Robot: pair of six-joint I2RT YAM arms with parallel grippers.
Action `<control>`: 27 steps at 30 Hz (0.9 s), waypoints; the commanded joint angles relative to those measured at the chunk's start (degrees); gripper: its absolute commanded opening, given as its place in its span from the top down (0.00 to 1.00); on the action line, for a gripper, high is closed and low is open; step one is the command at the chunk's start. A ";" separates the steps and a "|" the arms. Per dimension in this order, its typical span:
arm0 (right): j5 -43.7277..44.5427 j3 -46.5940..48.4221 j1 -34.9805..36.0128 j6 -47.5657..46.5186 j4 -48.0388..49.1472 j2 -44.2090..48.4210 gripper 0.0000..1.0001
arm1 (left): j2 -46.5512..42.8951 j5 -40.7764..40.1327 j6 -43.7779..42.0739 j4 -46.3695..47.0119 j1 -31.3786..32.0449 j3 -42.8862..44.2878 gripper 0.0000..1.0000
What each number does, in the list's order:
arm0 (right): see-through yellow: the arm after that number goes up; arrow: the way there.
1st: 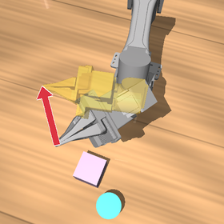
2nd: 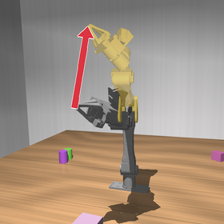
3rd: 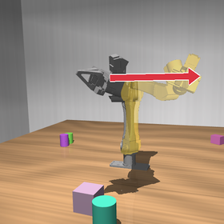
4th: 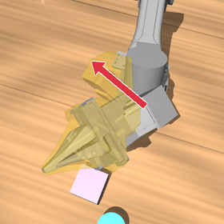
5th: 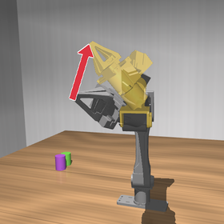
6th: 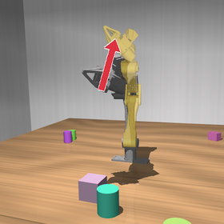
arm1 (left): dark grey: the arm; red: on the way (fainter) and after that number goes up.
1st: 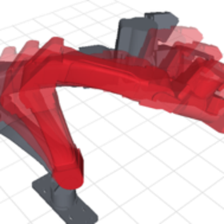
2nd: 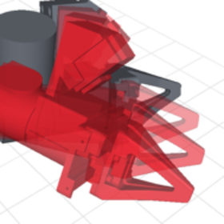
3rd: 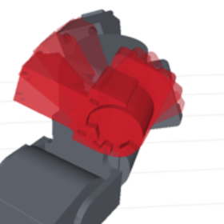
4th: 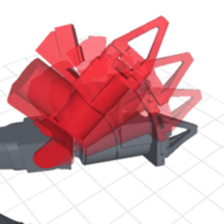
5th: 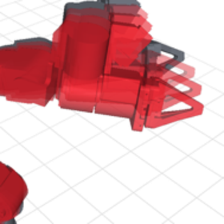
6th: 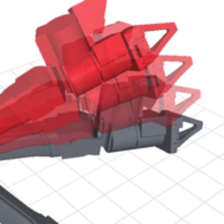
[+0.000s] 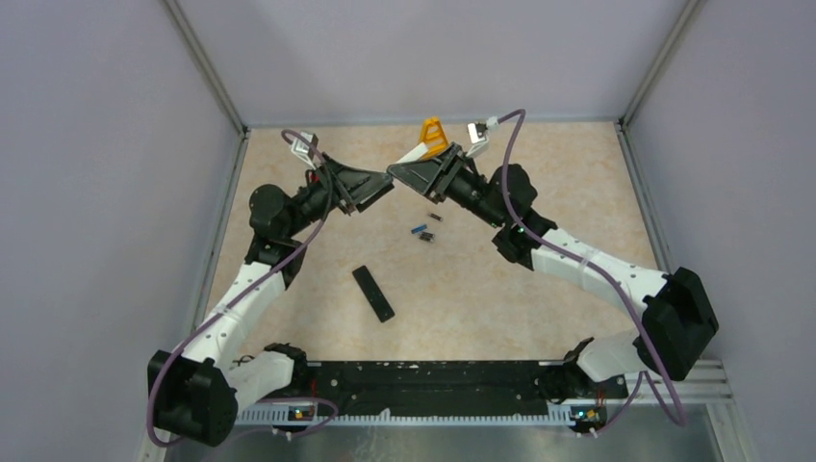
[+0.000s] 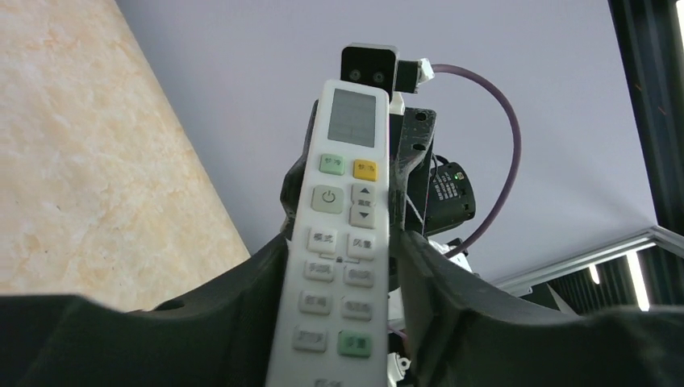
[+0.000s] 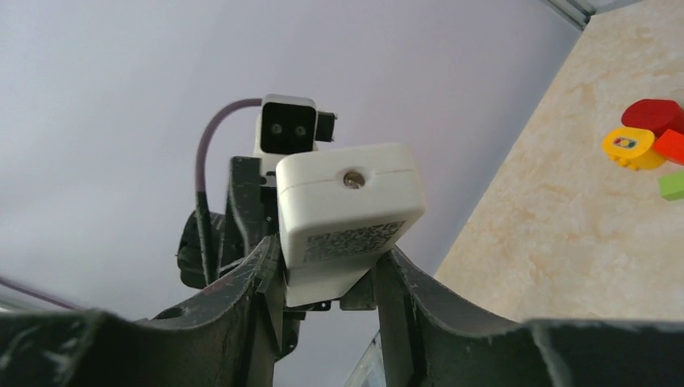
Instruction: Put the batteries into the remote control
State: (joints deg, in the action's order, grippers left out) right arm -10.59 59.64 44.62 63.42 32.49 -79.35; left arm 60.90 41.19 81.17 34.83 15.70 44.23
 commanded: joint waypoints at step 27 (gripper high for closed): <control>-0.33 17.15 2.97 -58.64 -52.70 -0.66 0.97 | 5.31 -5.82 -38.97 -43.28 3.94 19.42 0.19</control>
State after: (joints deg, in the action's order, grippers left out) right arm -10.63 71.33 45.30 10.74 -16.40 -78.04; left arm 63.09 36.07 40.25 -11.94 17.15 60.58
